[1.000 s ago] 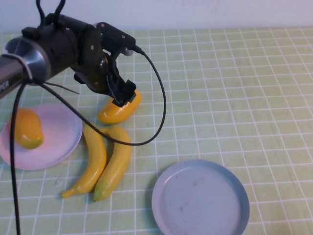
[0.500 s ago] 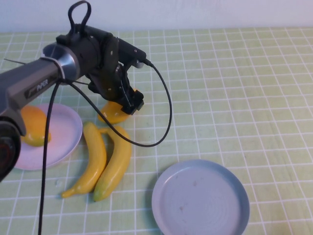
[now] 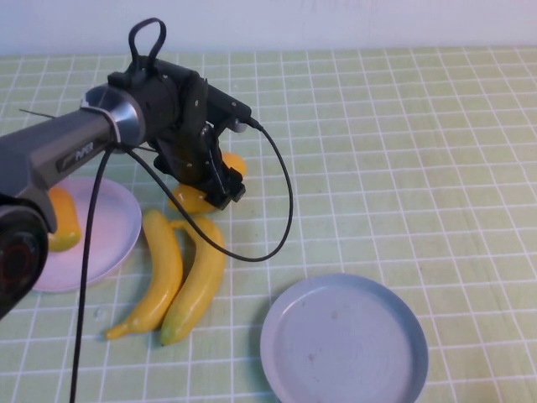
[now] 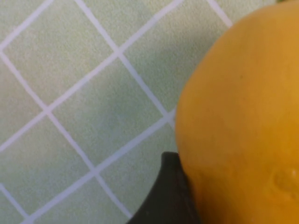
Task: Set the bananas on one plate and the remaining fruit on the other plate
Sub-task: Put one type of fruit in the left plate
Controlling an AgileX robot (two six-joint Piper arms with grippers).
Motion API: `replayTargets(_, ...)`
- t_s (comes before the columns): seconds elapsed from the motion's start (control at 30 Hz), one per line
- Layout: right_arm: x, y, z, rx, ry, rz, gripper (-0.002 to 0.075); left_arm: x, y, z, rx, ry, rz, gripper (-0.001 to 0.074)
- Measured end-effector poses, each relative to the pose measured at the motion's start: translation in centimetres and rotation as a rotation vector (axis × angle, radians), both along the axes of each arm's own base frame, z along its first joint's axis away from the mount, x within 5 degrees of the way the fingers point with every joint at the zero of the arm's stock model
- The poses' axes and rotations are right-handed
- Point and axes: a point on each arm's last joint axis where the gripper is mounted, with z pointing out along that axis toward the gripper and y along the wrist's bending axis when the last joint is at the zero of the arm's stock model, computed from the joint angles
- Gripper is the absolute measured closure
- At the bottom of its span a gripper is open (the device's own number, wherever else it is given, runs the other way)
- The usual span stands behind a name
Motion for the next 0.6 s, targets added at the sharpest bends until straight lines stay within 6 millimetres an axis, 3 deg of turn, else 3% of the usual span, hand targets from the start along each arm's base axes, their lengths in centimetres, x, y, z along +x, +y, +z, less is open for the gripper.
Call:
replayTargets(0.1,0.0,0.0,0.0,0.0,0.0,0.0,0.0743,-0.3,0.3,1.6,0.009,-0.009,0.0,0.0206)
replayTargets(0.27,0.0,0.0,0.0,0.0,0.0,0.0,0.0743,-1.5,1.3,7.0,0.022,-0.008,0.136,0.0206)
replayTargets(0.37,0.0,0.0,0.0,0.0,0.0,0.0,0.0743,-2.1,2.4,9.2,0.069,-0.025,0.223,0.0206)
replayTargets(0.47,0.0,0.0,0.0,0.0,0.0,0.0,0.0743,-2.4,3.0,9.5,0.113,-0.035,0.265,0.0206)
replayTargets(0.6,0.0,0.0,0.0,0.0,0.0,0.0,0.0743,-3.2,3.4,8.3,0.127,0.01,0.313,0.0206)
